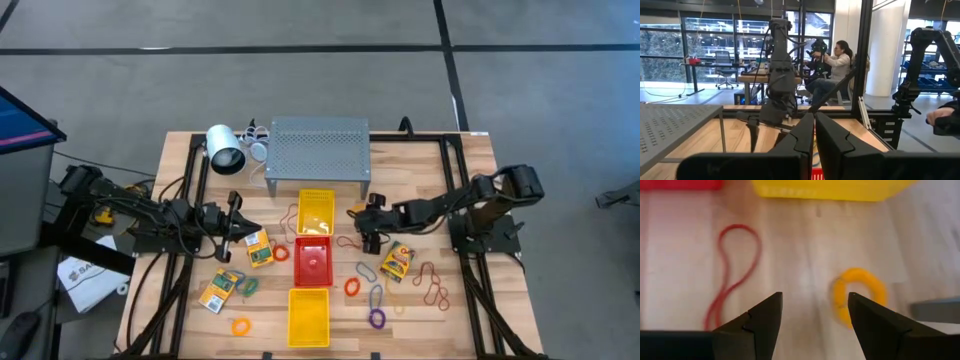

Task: Pick & Place Office Desk Supplies
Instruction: Put the yellow spring rubber band into the red bin

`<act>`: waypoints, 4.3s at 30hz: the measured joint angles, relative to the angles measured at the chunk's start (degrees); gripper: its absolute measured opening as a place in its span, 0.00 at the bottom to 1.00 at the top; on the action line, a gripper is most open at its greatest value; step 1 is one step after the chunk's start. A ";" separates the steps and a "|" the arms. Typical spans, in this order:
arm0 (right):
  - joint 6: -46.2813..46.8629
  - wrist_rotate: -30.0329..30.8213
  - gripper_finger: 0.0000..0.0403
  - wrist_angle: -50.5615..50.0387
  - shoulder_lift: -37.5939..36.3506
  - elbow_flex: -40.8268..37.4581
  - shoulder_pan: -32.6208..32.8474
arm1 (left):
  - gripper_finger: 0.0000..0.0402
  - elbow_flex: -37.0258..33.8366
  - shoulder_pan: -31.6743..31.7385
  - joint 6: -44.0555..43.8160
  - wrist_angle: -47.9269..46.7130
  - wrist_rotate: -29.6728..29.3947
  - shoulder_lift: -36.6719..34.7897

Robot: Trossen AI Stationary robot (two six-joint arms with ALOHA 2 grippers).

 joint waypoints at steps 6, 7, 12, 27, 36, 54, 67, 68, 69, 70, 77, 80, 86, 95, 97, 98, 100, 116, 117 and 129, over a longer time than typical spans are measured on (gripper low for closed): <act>-1.22 0.53 0.55 -0.80 0.00 -0.02 -2.24 | 0.03 0.00 0.00 0.00 0.00 0.00 0.00; -1.22 0.53 0.55 -0.75 0.00 -0.02 -2.53 | 0.03 0.00 0.00 0.00 0.00 0.00 0.00; -0.97 -3.22 0.55 -0.70 0.68 0.00 -3.52 | 0.03 0.00 0.00 0.00 0.00 0.00 0.00; 0.48 -4.63 0.51 -0.45 3.54 0.15 -4.03 | 0.03 0.00 0.00 0.01 -0.33 0.02 0.00; 1.78 -7.48 0.15 -0.49 3.65 0.11 -4.58 | 0.03 0.00 0.00 0.00 -0.33 0.02 0.00; 1.13 -8.31 0.01 -10.67 -0.11 8.95 -0.28 | 0.03 0.00 0.00 -0.05 -0.20 0.02 0.00; 0.27 -8.41 0.01 -7.52 -13.92 12.83 8.80 | 0.03 0.00 0.00 -5.31 0.27 0.04 0.00; 0.24 -8.41 0.01 -5.99 -14.76 12.83 9.71 | 0.03 0.00 0.00 -6.27 0.26 0.06 0.00; 0.01 -8.43 0.01 -4.59 -15.44 12.83 10.62 | 0.03 0.00 0.00 -7.06 0.27 0.13 0.00; -0.36 -8.44 0.01 -2.96 -15.90 12.83 11.63 | 0.03 0.00 0.00 -8.17 0.28 0.41 0.00; -3.25 -7.16 0.01 6.48 -15.06 12.83 17.54 | 0.03 0.00 0.00 -16.49 0.31 6.16 0.02; -3.34 -7.02 0.01 9.21 -13.05 12.83 18.61 | 0.04 0.00 -0.02 -19.00 0.36 6.86 0.93; -3.37 -6.93 0.01 17.23 -7.03 12.83 19.49 | 0.15 0.00 -0.15 -21.89 1.33 7.39 6.12; -6.68 -14.74 0.01 34.33 -0.62 12.83 19.35 | 0.34 1.36 -0.14 -20.00 18.78 15.73 20.39; -7.11 -16.66 0.01 38.01 0.55 12.83 19.06 | 0.36 3.20 -0.14 -19.75 19.58 17.08 23.64; -7.23 -17.55 0.01 39.72 1.21 12.83 19.01 | 0.37 4.20 -0.13 -19.65 19.58 17.75 25.21; -7.25 -19.59 0.01 43.51 2.67 12.83 18.59 | 0.39 6.47 -0.14 -19.55 19.57 18.87 28.48; -6.86 -35.82 0.01 48.59 8.55 18.86 12.81 | 0.42 21.32 0.07 -12.46 19.45 28.82 42.34; -7.05 -36.04 0.01 48.60 8.50 18.88 12.47 | 0.42 21.64 0.07 -12.31 19.40 29.25 42.42; -7.76 -38.94 0.01 49.04 8.57 18.87 11.17 | 0.42 22.27 2.47 -12.37 18.93 29.64 42.42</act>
